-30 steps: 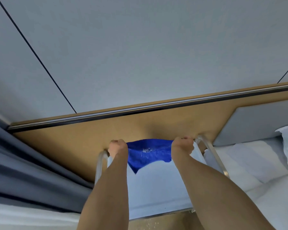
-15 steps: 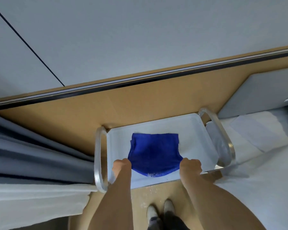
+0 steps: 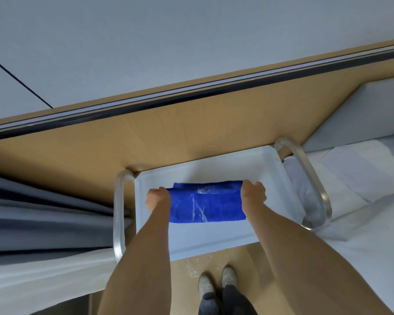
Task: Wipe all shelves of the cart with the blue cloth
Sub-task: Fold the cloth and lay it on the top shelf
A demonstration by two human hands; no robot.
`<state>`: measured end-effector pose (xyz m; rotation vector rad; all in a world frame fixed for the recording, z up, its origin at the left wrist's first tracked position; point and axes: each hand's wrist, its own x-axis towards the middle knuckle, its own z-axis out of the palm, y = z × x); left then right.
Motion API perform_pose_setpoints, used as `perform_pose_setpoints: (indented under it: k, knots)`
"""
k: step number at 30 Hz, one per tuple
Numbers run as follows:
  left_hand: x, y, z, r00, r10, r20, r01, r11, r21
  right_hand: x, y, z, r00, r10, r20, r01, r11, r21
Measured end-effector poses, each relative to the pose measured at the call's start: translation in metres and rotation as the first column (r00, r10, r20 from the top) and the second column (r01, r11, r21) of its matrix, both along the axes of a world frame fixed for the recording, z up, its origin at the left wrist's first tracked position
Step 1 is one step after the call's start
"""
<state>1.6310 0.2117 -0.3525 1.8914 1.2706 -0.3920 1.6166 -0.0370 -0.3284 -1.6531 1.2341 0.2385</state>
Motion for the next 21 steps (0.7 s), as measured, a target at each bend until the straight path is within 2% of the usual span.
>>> perform_pose_setpoints:
  k: [7, 10, 15, 21]
  knots:
    - [-0.019, -0.018, -0.05, 0.991, -0.057, -0.124, 0.062, 0.997, 0.035, -0.01, 0.022, -0.077, 0.969, 0.179, -0.168, -0.19, 0.98, -0.057]
    - [-0.025, -0.019, -0.083, 0.982, -0.062, -0.176, 0.079, 0.993, 0.092, -0.021, 0.034, -0.107, 0.955, 0.227, -0.188, -0.247, 0.965, -0.089]
    - [-0.016, -0.019, -0.114, 0.983, -0.026, -0.179, 0.051, 0.99, 0.132, -0.018, 0.048, -0.136, 0.934, 0.314, -0.171, -0.326, 0.944, -0.043]
    - [-0.002, -0.006, -0.122, 0.961, -0.124, -0.249, 0.135, 0.99, 0.028, -0.014, 0.044, -0.147, 0.918, 0.349, -0.189, -0.366, 0.928, -0.067]
